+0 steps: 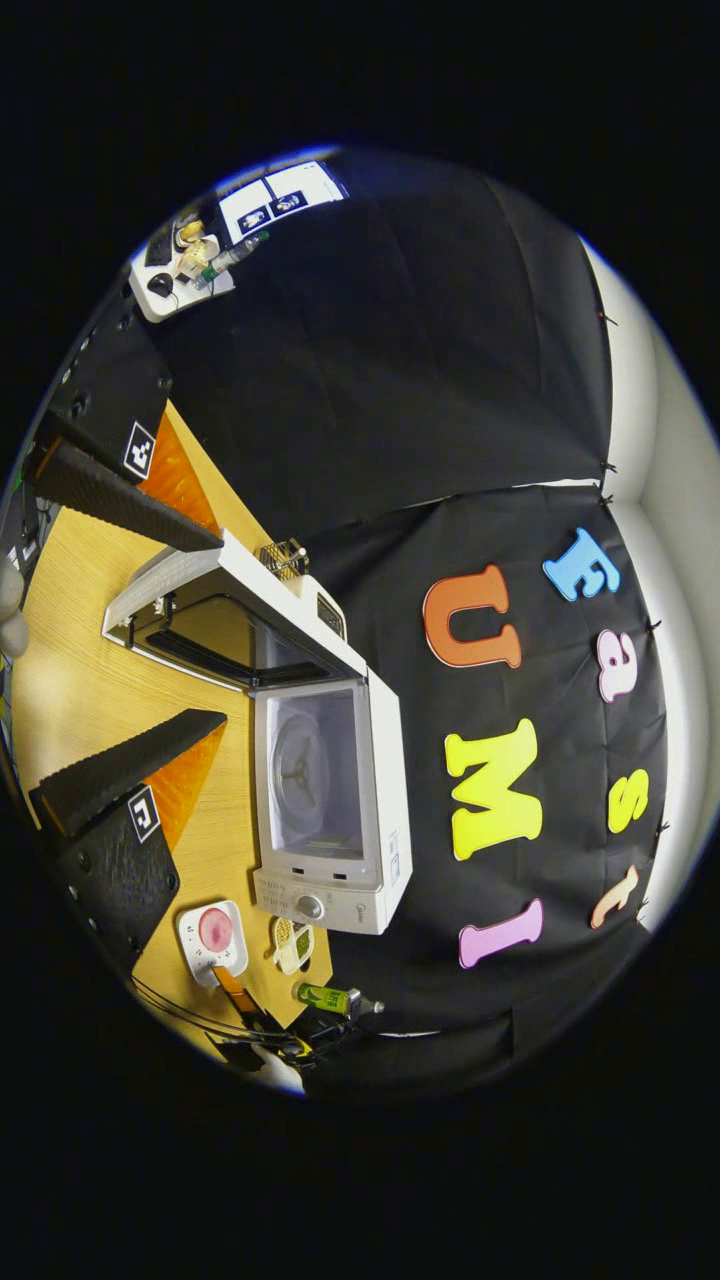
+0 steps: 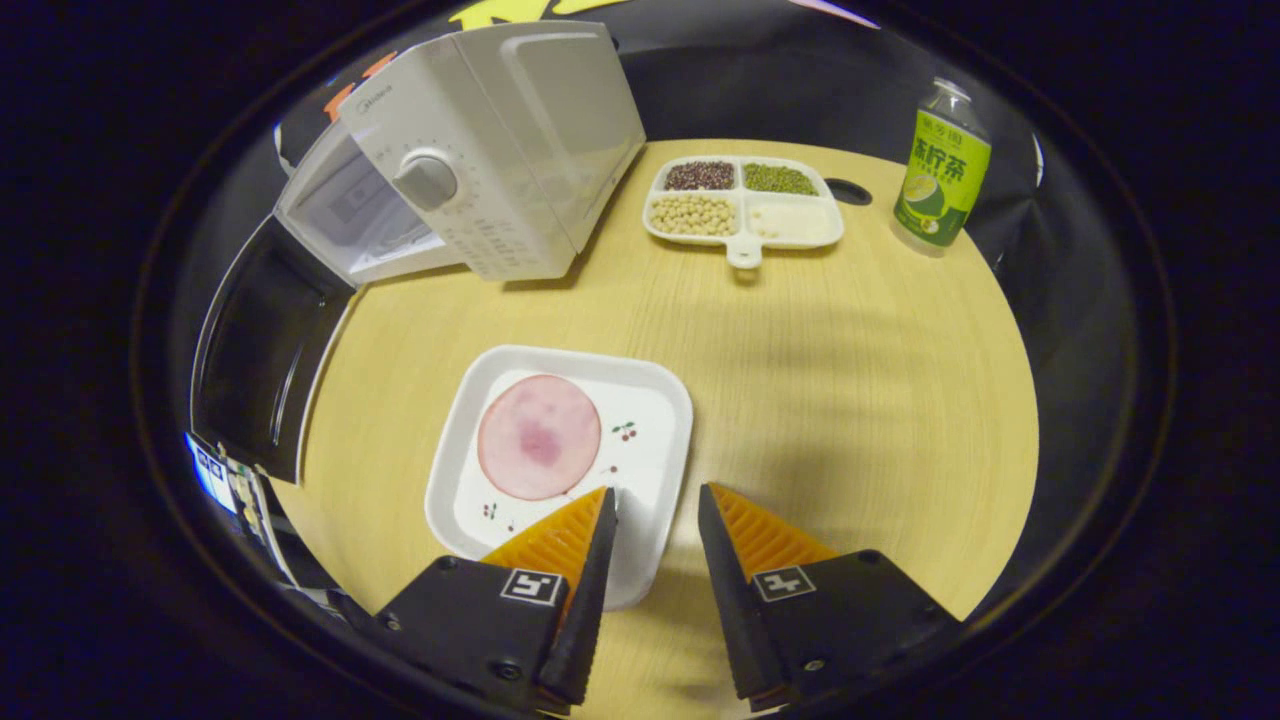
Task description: Open the microwave oven with the left hand, put the food in, and close the microwave oven.
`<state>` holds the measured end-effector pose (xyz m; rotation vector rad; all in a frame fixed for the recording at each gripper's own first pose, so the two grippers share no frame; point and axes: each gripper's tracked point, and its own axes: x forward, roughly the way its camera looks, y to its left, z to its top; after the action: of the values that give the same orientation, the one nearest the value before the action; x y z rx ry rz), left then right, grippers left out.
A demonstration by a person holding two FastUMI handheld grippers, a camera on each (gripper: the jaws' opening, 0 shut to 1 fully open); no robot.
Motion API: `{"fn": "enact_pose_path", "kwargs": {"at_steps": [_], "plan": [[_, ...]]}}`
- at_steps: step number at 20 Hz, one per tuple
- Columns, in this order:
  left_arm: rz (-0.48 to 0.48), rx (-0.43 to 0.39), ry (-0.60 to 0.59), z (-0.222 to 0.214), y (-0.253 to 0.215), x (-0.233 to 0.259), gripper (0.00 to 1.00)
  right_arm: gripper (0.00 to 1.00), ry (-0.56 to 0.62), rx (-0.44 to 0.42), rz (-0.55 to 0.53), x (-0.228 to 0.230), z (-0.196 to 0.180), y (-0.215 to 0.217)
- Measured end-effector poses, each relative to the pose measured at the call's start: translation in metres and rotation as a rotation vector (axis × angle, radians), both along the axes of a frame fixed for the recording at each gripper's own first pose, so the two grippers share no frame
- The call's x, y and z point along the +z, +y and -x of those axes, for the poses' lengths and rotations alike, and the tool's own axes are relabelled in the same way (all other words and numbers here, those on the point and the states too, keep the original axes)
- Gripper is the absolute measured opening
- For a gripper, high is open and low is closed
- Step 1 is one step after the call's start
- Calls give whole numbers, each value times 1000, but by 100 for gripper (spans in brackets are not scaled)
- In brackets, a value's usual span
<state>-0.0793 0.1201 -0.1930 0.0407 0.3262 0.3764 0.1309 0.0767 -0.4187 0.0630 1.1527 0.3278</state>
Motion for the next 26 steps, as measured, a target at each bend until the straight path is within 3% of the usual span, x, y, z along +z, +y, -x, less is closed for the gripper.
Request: {"fn": "enact_pose_path", "kwargs": {"at_steps": [1, 3, 4, 5, 6, 10, 16, 26], "plan": [[5, 11, 0, 1, 0, 0, 95, 43, 43, 0, 6, -2, 1, -1], [4, 38, 1, 4, 2, -1, 95, 23, 93, -8, 34, -3, 2, -5], [5, 51, 0, 6, 4, -2, 95, 21, 120, -14, 52, -3, 1, -7], [8, 60, 3, 7, 5, -5, 95, 8, 144, -26, 60, -3, 1, -6], [11, 70, 3, 9, 5, -7, 95, 12, 166, -43, 64, -2, 2, -6], [15, 85, 9, 15, 11, -12, 95, 4, 211, -85, 44, -3, 3, -4], [5, 74, 7, 17, 19, -9, 95, 4, 256, -136, -38, -8, 14, 1], [-28, -2, -5, 18, 20, 12, 95, 4, 141, -353, -396, 29, 23, 51]]}}
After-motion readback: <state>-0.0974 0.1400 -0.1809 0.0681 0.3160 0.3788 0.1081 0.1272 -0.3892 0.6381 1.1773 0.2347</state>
